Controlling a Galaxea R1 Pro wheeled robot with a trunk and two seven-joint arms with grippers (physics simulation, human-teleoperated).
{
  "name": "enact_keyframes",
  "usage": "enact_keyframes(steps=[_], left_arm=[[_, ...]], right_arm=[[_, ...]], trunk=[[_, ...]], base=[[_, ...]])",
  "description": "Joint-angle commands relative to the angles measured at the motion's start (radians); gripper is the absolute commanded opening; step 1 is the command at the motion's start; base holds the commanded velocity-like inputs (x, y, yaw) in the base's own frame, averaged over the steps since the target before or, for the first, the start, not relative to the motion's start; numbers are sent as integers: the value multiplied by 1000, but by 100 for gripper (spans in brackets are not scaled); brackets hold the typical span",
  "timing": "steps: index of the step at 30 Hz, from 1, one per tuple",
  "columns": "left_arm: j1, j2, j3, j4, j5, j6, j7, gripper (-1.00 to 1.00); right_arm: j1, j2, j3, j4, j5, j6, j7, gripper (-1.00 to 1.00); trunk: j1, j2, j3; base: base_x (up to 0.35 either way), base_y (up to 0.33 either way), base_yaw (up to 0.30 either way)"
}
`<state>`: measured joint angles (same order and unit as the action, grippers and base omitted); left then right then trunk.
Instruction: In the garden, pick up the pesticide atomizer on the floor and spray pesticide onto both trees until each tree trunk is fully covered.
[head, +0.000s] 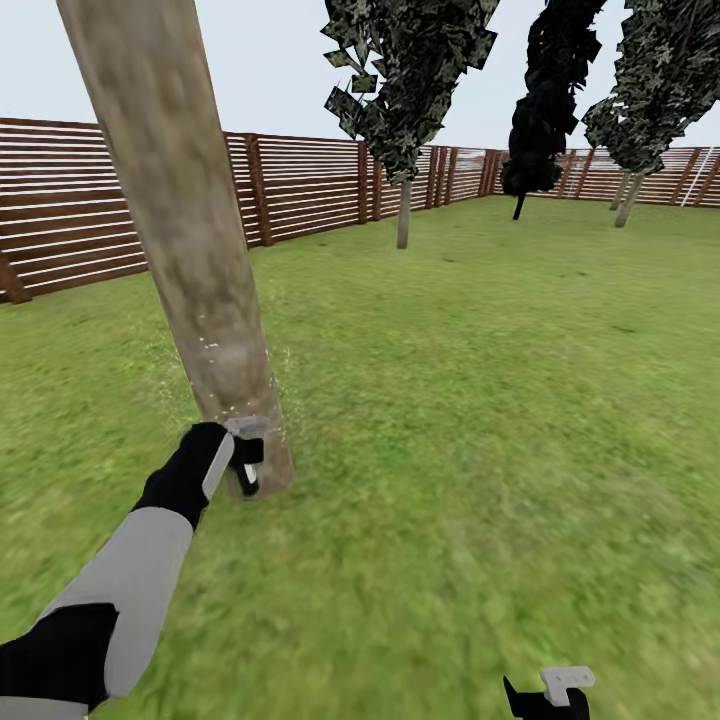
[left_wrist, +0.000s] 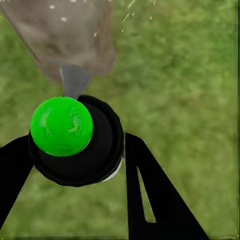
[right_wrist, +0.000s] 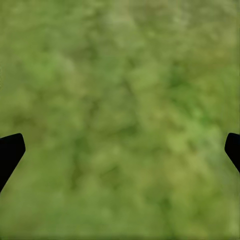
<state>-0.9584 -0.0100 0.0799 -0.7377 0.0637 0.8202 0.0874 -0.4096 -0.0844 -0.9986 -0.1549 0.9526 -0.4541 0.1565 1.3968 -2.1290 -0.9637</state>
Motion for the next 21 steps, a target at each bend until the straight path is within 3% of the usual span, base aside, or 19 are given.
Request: enact_keyframes(steps=[1, 2, 3, 4, 5, 6, 9, 10, 12, 14, 16, 18, 21], left_arm=[[-14, 4, 2, 0, -3, 13, 0, -100], [-19, 9, 3, 0, -5, 18, 0, -100], [-22, 32, 9, 0, -5, 20, -1, -100], [-24, 74, 40, 0, -3, 22, -4, -100], [-24, 99, 71, 0, -2, 29, -7, -100], [-25, 96, 78, -1, -2, 58, -9, -100], [-53, 46, 80, -3, -6, 84, -7, -100], [-79, 5, 80, -3, -9, 93, -4, -100], [-100, -48, 72, -3, -12, 113, -1, -100], [-110, -67, 52, -3, -14, 117, 0, -100], [-121, -63, 46, -7, -17, 118, 3, -100], [-124, -51, 46, -59, -19, 130, 44, -100], [-121, -9, 50, -92, -19, 153, 101, -100]], right_arm=[[0, 0, 0, 0, 0, 0, 0, 100], [0, 0, 0, 0, 0, 0, 0, 100], [0, 0, 0, 0, 0, 0, 0, 100], [0, 0, 0, 0, 0, 0, 0, 100], [0, 0, 0, 0, 0, 0, 0, 100], [0, 0, 0, 0, 0, 0, 0, 100], [0, 0, 0, 0, 0, 0, 0, 100], [0, 0, 0, 0, 0, 0, 0, 100], [0, 0, 0, 0, 0, 0, 0, 100], [0, 0, 0, 0, 0, 0, 0, 100], [0, 0, 0, 0, 0, 0, 0, 100], [0, 0, 0, 0, 0, 0, 0, 100], [0, 0, 0, 0, 0, 0, 0, 100]], trunk=[[0, 0, 0], [0, 0, 0], [0, 0, 0], [0, 0, 0], [0, 0, 0], [0, 0, 0], [0, 0, 0], [0, 0, 0], [0, 0, 0], [0, 0, 0], [0, 0, 0], [0, 0, 0], [0, 0, 0]], base=[[0, 0, 0], [0, 0, 0], [0, 0, 0], [0, 0, 0], [0, 0, 0], [0, 0, 0], [0, 0, 0], [0, 0, 0], [0, 0, 0], [0, 0, 0], [0, 0, 0], [0, 0, 0], [0, 0, 0]])
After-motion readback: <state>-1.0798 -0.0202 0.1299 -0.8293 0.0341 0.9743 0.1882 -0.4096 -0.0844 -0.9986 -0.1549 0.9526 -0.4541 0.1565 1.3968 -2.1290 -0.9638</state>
